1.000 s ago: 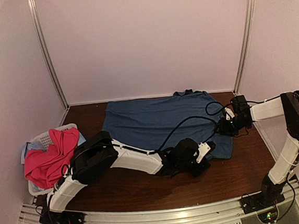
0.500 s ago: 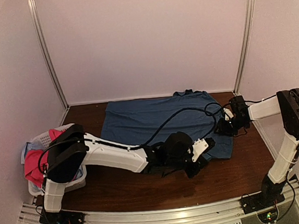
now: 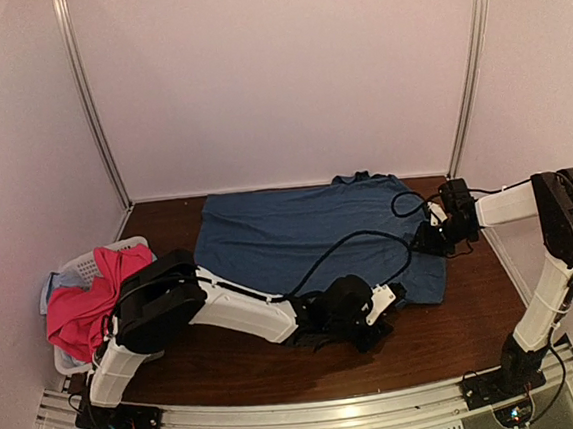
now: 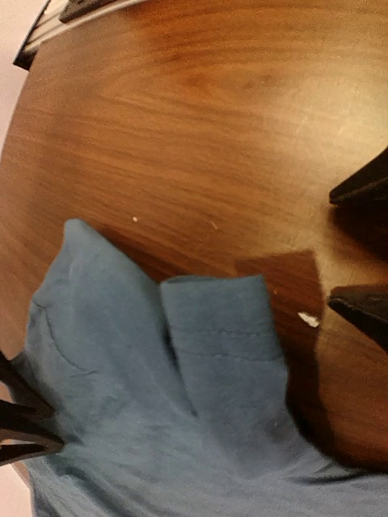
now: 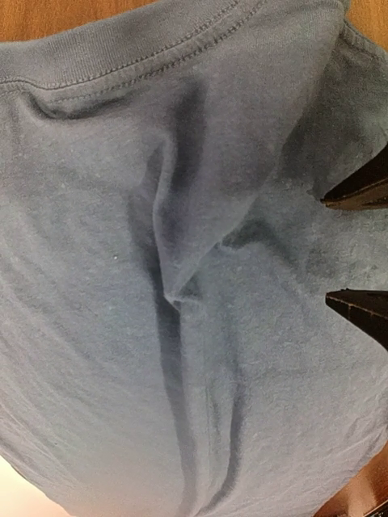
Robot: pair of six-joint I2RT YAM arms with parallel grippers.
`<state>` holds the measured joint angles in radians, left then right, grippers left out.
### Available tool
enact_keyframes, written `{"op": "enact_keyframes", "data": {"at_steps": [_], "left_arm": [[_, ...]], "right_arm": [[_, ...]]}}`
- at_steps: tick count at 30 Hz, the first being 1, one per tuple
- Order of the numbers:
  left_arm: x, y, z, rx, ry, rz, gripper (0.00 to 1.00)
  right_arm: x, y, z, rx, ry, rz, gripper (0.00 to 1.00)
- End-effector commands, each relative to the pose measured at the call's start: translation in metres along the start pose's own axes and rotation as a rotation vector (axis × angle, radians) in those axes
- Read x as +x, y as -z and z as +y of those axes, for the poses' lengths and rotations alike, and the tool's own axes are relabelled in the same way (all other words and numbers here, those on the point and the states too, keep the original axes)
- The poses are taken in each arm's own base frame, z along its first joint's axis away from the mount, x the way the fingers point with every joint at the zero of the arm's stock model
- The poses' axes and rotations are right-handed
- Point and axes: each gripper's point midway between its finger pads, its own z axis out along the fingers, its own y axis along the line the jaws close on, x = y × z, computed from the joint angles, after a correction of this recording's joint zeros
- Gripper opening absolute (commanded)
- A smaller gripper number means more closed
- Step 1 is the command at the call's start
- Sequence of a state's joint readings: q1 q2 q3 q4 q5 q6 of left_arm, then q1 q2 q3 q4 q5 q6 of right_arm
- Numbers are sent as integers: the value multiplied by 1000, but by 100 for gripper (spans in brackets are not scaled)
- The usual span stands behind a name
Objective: Fold and stack the mixed laundry pile
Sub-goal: Adjust the flattened T-shirt at the center of the board.
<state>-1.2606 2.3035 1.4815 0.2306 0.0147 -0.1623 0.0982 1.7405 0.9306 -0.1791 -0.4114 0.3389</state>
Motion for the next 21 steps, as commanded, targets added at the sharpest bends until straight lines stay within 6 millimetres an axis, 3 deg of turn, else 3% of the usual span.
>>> {"op": "enact_keyframes", "data": {"at_steps": [1,6,14,17,21], "left_arm": [[-3,-21,11,-82,-7,-40,40],[-5,-36,29,-183,7,-54,52],[-8,-60,44,-256,20,-41,48],[-10,-63,47,-263,39,-37,29],[-30,-39,36,-203,44,-90,2]], "right_arm": [[-6,-1,-2,6,5,-8,35],[1,-5,-6,15,4,7,34],[9,-7,-10,24,4,23,33],[10,-9,-12,30,3,28,32],[9,-10,-12,34,8,28,31]]}}
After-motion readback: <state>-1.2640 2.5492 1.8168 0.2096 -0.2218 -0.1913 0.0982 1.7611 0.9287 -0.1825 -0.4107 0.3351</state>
